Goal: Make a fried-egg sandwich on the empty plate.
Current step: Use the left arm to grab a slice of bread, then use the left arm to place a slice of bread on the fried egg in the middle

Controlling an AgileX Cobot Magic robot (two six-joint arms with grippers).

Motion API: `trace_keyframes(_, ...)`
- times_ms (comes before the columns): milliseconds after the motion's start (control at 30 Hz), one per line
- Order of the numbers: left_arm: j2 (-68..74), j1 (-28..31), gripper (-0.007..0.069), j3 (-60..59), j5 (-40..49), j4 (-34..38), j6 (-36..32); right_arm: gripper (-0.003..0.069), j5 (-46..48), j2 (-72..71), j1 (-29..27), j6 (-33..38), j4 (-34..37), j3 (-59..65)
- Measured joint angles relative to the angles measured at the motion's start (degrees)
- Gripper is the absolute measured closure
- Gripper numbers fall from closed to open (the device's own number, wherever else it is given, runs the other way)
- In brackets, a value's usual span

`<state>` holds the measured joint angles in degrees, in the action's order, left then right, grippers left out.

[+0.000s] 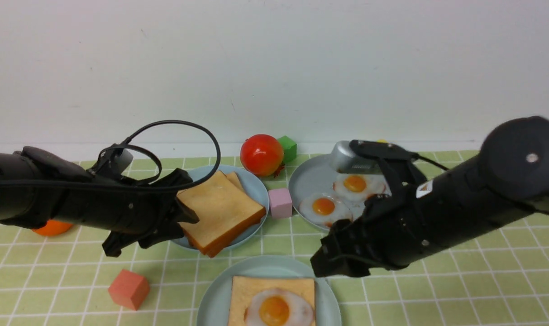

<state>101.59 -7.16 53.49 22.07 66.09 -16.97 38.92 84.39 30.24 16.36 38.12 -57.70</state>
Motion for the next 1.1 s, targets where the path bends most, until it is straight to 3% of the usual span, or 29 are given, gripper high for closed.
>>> trace_keyframes(300,0.72,0.18,0.0625,0.0,0.57,0.66,-0.28,0.0477,1.03,-19.4,0.0,-1.08,-1.63,0.0)
trace_keyframes(467,-1.88,0.24,0.0638,0.0,4.18,-1.12,-2.25,0.0493,2.97,-27.44,0.0,-1.14,-6.32,0.0)
trace_keyframes(667,-11.15,-1.56,0.0638,-1.27,12.09,-2.92,-8.26,0.0494,5.51,-39.1,0.0,-2.24,-19.87,4.51)
trace_keyframes(933,-12.54,-12.1,0.0638,-6.79,12.69,-5.09,-11.73,0.0489,-9.77,-58.86,0.0,-4.78,-24.36,23.92)
trace_keyframes(1100,-10.96,-14.03,0.0638,-7.42,10.56,-5.5,-9.71,0.0484,-13.65,-67.5,0.0,-4.93,-25.76,33.58)
